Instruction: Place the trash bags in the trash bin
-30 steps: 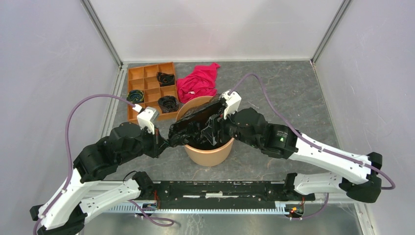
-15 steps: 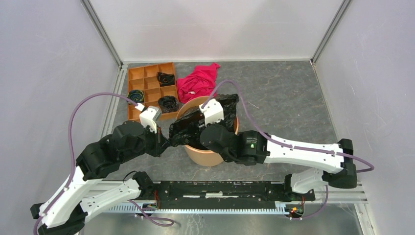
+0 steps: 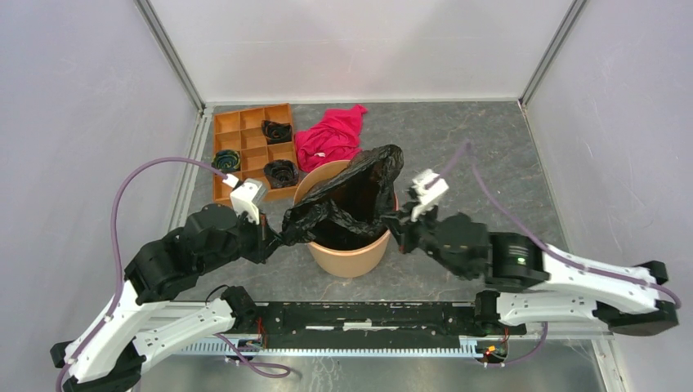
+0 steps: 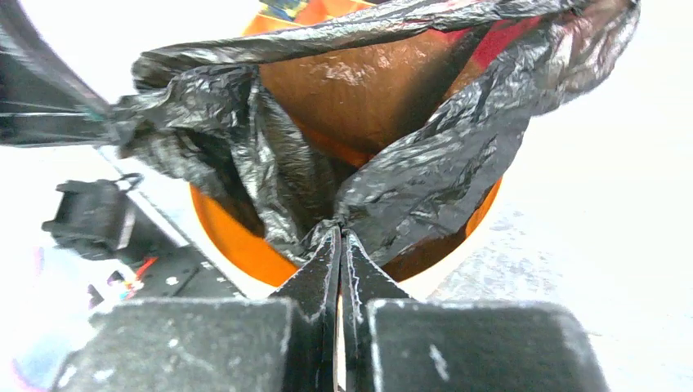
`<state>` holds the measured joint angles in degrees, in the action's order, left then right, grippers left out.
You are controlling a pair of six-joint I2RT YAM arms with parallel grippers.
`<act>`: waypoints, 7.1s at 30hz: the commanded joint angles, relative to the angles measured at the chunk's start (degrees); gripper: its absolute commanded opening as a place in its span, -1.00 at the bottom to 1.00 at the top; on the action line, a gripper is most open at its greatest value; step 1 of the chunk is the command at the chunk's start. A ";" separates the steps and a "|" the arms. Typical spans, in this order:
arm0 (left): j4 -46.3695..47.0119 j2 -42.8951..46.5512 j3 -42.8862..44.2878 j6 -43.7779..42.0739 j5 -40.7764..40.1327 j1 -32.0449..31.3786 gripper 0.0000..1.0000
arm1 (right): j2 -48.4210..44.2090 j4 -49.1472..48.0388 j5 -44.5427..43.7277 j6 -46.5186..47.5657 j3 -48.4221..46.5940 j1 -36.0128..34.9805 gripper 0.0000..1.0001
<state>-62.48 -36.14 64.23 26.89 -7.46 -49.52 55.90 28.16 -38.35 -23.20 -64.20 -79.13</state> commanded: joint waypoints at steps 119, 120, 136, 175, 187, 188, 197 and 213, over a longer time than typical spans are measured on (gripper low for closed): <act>36.70 -34.74 3.58 -2.79 17.03 31.02 -0.85 | 17.63 -25.72 67.43 13.93 4.24 58.32 -0.93; 36.98 -34.78 2.76 -2.53 17.09 31.13 -0.84 | 17.96 -25.78 67.10 14.10 4.60 58.14 -0.99; 34.88 -25.69 -9.78 -2.66 13.05 31.25 -0.78 | 17.67 -24.05 62.07 16.68 11.08 55.70 -0.99; 13.65 21.96 -21.38 17.53 27.00 31.24 1.00 | -10.33 -57.21 98.73 -17.50 38.54 72.80 0.96; 17.21 22.30 -28.79 22.23 34.48 31.24 0.48 | -5.19 -64.22 96.00 -19.80 40.46 68.41 0.03; 17.40 22.33 -29.28 22.58 34.44 31.24 0.40 | -5.19 -64.28 95.92 -19.68 40.99 68.36 -0.10; 25.22 22.39 -36.25 27.83 37.68 31.26 -0.16 | -4.78 -63.75 94.91 -18.74 42.06 66.64 -1.00; 14.20 22.41 -30.72 23.22 30.29 31.24 -0.75 | -15.89 -10.98 76.41 7.97 29.04 64.65 -0.27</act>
<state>-44.99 -14.74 29.15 52.58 25.34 -18.59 45.15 1.98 44.80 -22.26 -30.22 -13.69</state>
